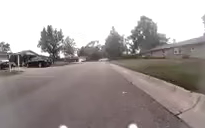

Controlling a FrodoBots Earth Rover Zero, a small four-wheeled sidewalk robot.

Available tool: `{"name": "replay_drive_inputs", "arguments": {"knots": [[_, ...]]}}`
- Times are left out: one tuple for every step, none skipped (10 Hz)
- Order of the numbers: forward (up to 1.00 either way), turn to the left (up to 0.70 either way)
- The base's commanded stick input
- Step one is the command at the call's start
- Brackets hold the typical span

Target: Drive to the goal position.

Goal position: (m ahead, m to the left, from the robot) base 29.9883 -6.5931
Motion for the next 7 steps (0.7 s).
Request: {"name": "replay_drive_inputs", "arguments": {"knots": [[1.0, 0.0], [1.0, 0.0], [0.98, 0.0], [0.97, 0.0], [0.97, 0.0], [0.96, 0.0], [0.97, -0.13]]}}
